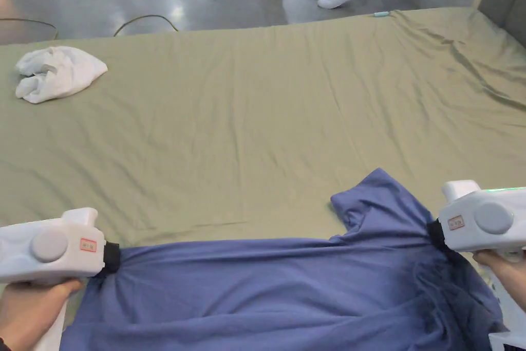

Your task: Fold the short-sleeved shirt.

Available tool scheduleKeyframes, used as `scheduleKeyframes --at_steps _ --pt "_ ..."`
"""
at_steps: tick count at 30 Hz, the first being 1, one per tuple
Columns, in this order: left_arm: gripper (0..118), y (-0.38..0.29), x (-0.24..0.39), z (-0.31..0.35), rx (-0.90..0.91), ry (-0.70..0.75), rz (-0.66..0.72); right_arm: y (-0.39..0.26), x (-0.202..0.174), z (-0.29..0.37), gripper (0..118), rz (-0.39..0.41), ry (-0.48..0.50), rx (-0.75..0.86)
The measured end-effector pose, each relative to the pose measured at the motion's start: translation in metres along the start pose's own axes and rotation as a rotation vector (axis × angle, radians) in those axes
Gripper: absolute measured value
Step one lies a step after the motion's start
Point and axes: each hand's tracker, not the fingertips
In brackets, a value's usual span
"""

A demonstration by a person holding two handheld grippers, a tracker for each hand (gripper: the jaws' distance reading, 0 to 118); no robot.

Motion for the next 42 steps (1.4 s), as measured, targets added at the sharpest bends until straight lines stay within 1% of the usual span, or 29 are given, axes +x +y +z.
scheduleKeyframes --at_steps 1,2,3,4,7,10,12,14,16,19,22,23,24,25,26,28,29,30,31,32,33,34,35,36,37,39,40,41,42 --pt "4 -0.004 -0.001 0.015 0.041 -0.015 0.003 -0.004 0.000 0.010 1 0.005 0.038 0.010" --pt "4 -0.011 -0.002 0.033 0.105 -0.039 -0.008 -0.010 -0.005 0.028 1 0.004 0.040 0.063" --pt "4 -0.018 -0.013 0.050 0.182 -0.078 -0.026 -0.021 -0.006 0.051 1 0.019 0.053 0.133" --pt "4 -0.031 -0.019 0.070 0.216 -0.110 -0.032 -0.034 -0.004 0.071 1 0.036 0.077 0.174" --pt "4 -0.089 -0.033 0.118 0.245 -0.151 -0.023 -0.084 0.000 0.123 1 0.017 0.122 0.233" --pt "4 -0.151 -0.046 0.136 0.237 -0.163 -0.001 -0.138 0.003 0.150 1 0.005 0.125 0.240" --pt "4 -0.185 -0.052 0.136 0.189 -0.183 0.033 -0.172 0.005 0.160 1 -0.017 0.118 0.243" --pt "4 -0.212 -0.054 0.134 0.190 -0.173 0.024 -0.193 0.012 0.157 1 -0.046 0.120 0.230" --pt "4 -0.228 -0.062 0.122 0.139 -0.167 0.029 -0.211 0.015 0.154 1 -0.089 0.124 0.177" --pt "4 -0.239 -0.064 0.112 0.132 -0.181 0.050 -0.223 0.011 0.148 1 -0.102 0.124 0.168" --pt "5 -0.240 -0.066 0.104 0.151 -0.174 0.052 -0.226 0.001 0.140 1 -0.059 0.097 0.166" --pt "20 -0.240 -0.065 0.104 0.155 -0.168 0.058 -0.225 -0.002 0.139 12 -0.053 0.090 0.160" --pt "48 -0.239 -0.064 0.107 0.172 -0.142 0.057 -0.224 -0.005 0.140 35 -0.047 0.085 0.162" --pt "76 -0.238 -0.064 0.112 0.208 -0.102 0.051 -0.223 -0.008 0.142 66 -0.041 0.089 0.166" --pt "88 -0.239 -0.063 0.120 0.272 -0.086 0.048 -0.225 -0.004 0.141 81 -0.040 0.098 0.175" --pt "88 -0.242 -0.057 0.145 0.425 -0.074 0.064 -0.224 -0.011 0.155 78 -0.062 0.117 0.260" --pt "85 -0.243 -0.057 0.154 0.478 -0.091 0.072 -0.225 -0.014 0.161 75 -0.076 0.127 0.302" --pt "78 -0.244 -0.058 0.161 0.524 -0.144 0.084 -0.225 -0.017 0.168 65 -0.103 0.149 0.355" --pt "54 -0.245 -0.056 0.169 0.550 -0.171 0.098 -0.225 -0.020 0.174 47 -0.118 0.184 0.394" --pt "1 -0.244 -0.056 0.172 0.558 -0.160 0.101 -0.225 -0.023 0.179 8 -0.128 0.198 0.428" --pt "0 -0.243 -0.055 0.171 0.545 -0.132 0.094 -0.225 -0.028 0.182 0 -0.133 0.183 0.456" --pt "0 -0.243 -0.059 0.172 0.563 -0.088 0.095 -0.225 -0.031 0.186 0 -0.127 0.151 0.494" --pt "0 -0.242 -0.063 0.172 0.539 -0.120 0.098 -0.224 -0.032 0.188 0 -0.119 0.176 0.479" --pt "0 -0.242 -0.069 0.168 0.508 -0.173 0.128 -0.223 -0.032 0.189 0 -0.116 0.224 0.475" --pt "0 -0.242 -0.076 0.164 0.500 -0.198 0.176 -0.223 -0.033 0.192 0 -0.123 0.215 0.484" --pt "0 -0.238 -0.080 0.154 0.408 -0.317 0.296 -0.222 -0.039 0.195 0 -0.119 0.227 0.484" --pt "9 -0.238 -0.090 0.141 0.369 -0.369 0.370 -0.222 -0.039 0.195 0 -0.128 0.236 0.481" --pt "48 -0.239 -0.098 0.128 0.367 -0.385 0.406 -0.223 -0.039 0.195 0 -0.141 0.248 0.484" --pt "79 -0.242 -0.106 0.112 0.357 -0.381 0.450 -0.223 -0.039 0.195 0 -0.160 0.272 0.484"
